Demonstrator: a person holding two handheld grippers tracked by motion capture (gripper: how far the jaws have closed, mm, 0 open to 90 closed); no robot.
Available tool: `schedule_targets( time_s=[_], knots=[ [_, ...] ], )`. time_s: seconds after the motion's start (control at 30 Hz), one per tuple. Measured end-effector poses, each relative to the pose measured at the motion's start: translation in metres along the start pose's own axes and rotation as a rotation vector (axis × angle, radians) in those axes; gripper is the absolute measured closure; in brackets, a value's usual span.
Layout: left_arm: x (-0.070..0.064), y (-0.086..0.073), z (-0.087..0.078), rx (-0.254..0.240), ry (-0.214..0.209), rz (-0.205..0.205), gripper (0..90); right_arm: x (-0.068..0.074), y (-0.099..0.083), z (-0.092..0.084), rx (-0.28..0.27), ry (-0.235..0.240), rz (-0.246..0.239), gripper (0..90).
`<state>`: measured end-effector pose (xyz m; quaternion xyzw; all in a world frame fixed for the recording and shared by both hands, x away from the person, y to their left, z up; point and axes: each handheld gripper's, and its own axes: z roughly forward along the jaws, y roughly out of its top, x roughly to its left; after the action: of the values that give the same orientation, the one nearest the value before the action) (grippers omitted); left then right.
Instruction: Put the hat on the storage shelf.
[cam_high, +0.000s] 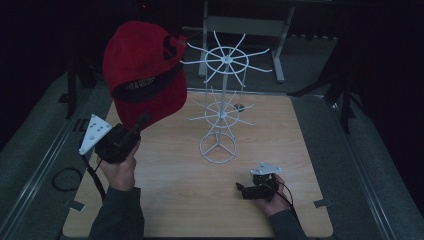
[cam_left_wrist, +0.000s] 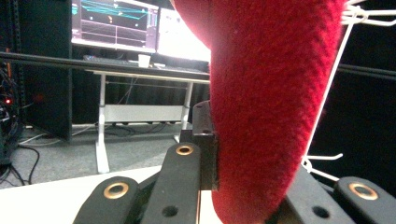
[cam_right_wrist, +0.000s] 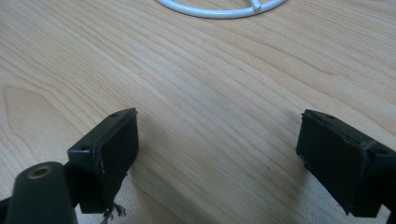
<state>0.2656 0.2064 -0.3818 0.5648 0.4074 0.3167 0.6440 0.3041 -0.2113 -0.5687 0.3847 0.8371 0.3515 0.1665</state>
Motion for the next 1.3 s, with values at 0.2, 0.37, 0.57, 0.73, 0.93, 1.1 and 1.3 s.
schedule_targets(
  time_s=[0.2,0.37,0.57,0.73,0.93,1.1,1.3],
  knots=[
    [-0.003,0.002,-0.002,-0.014,-0.01,-0.005,85.0,0.0,0.0,0.0,0.0,0.0,0.0,12.8],
    [-0.007,0.0,-0.001,0.0,-0.002,0.018,85.0,0.0,0.0,0.0,0.0,0.001,0.0,12.8],
    [-0.018,-0.007,0.005,0.029,0.003,0.071,85.0,0.0,0.0,0.0,0.0,0.0,0.001,12.8],
    [-0.021,-0.01,0.008,0.043,0.01,0.088,85.0,0.0,0.0,0.0,0.0,-0.001,-0.002,12.8],
    [-0.024,-0.017,0.012,0.065,0.031,0.114,84.9,0.0,0.0,0.0,0.0,0.0,-0.001,12.8],
    [-0.019,-0.032,0.016,0.105,0.042,0.093,84.8,0.0,0.0,0.0,-0.003,-0.001,-0.001,12.8],
    [-0.016,-0.044,0.019,0.129,0.038,0.074,84.5,0.0,0.0,0.0,-0.003,-0.001,-0.001,12.8]
  ],
)
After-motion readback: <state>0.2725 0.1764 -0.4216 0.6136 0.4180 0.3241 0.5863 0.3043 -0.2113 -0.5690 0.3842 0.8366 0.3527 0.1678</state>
